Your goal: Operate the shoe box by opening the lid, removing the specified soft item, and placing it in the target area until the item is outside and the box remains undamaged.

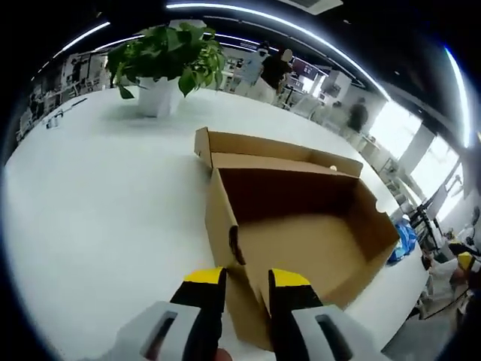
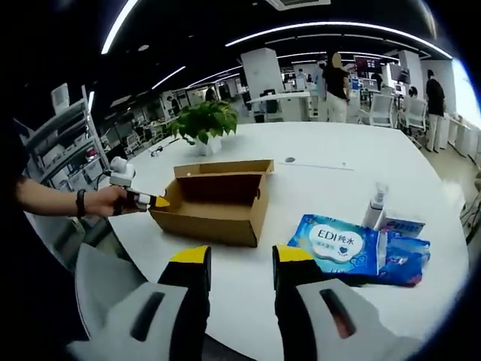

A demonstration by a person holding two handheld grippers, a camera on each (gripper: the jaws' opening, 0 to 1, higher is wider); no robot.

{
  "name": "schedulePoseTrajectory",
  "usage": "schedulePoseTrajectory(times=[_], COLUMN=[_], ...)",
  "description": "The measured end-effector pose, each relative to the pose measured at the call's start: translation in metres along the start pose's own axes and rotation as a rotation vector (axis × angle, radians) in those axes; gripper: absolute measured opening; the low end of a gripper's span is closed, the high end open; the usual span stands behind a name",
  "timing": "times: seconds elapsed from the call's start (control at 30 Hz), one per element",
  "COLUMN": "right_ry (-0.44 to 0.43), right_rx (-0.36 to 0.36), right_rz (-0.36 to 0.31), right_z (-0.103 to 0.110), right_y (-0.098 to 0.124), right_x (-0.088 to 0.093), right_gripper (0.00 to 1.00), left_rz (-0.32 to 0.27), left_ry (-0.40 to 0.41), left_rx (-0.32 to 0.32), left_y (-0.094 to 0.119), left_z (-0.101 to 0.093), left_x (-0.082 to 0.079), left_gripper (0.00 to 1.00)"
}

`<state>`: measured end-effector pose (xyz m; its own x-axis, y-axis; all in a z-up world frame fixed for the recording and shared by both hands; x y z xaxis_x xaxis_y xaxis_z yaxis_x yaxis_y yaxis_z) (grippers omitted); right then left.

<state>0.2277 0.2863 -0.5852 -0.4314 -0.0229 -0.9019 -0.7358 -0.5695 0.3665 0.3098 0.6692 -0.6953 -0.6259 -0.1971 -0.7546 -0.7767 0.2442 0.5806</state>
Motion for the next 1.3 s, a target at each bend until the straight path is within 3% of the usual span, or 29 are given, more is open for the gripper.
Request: schedulePoseTrajectory(times=[0.3,0.67,1.13,1.3], right_ry=[-0.019,-0.021,-0.019,-0.029], right_rx=[0.016,-0.017,-0.063,0.006], right_rz=[-0.009,-0.010,0.027,0.035], right_z=[0.003,0.008,0.010,-0.009], right_y=[0.000,-0.021,-0.070,-0.094], right_x=[0.001,-0.004,-0.009,-0.016], right_gripper=[0.28,0.25,0.23,0.21], left_rz=[0.015,0.030,0.036,0.027], left_ry=[-0.024,-0.013,-0.017,0.012], left_rx=[-0.003,-0.002,-0.002,-0.013], left_y=[0.000,0.009,0.024,0.026], left_z=[0.001,0.006,-0.001,-0.002], left_x=[-0.001,0.005,0.020,0.022], left_gripper=[0.21,0.15,0.12,0.11])
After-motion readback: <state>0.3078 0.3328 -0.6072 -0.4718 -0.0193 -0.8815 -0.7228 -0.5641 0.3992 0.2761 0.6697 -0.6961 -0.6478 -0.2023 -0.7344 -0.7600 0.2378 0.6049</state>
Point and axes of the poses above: the point that each gripper's makers call its tool centre point, and the gripper's own axes: y roughly backward along the fingers, z roughly to its left, x roughly out of its underside, the point moved 4 cm from there along y, roughly backward along the fingers, and after that the axes turned 8 degrees about -z, right-handed, at the moved point
